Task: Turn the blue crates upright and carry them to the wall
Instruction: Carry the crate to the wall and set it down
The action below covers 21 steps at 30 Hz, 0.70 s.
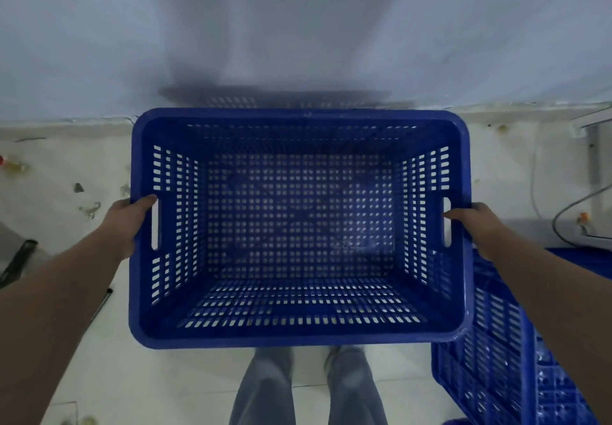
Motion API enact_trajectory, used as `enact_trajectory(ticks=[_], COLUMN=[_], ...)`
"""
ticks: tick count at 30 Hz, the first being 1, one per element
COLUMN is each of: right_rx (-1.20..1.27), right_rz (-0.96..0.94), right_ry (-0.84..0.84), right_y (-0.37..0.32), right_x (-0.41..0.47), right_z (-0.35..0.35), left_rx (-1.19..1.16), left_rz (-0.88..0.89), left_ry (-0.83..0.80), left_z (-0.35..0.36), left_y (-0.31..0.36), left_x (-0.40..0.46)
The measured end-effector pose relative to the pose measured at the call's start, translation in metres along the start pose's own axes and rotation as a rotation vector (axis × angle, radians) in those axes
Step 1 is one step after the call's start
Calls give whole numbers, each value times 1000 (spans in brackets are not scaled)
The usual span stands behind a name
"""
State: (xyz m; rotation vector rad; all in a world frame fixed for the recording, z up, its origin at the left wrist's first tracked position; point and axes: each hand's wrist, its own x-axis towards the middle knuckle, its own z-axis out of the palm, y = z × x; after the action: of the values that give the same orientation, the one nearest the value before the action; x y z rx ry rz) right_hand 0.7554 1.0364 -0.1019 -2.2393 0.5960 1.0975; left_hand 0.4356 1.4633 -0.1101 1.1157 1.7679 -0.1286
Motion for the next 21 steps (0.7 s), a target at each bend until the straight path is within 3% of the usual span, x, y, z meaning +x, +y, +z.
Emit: enact_trajectory(ticks=[6,21], right_rx=[80,119], right_rz=[17,-79], right_ry=[-2,-54], right_y=[-15,-52], right_x=[12,30], right_z=[-5,-4], left_rx=[-42,20], left_rz=[-46,34], left_ry=[20,-31], left_z=[5,11], left_y=[16,40], left_x=[4,8])
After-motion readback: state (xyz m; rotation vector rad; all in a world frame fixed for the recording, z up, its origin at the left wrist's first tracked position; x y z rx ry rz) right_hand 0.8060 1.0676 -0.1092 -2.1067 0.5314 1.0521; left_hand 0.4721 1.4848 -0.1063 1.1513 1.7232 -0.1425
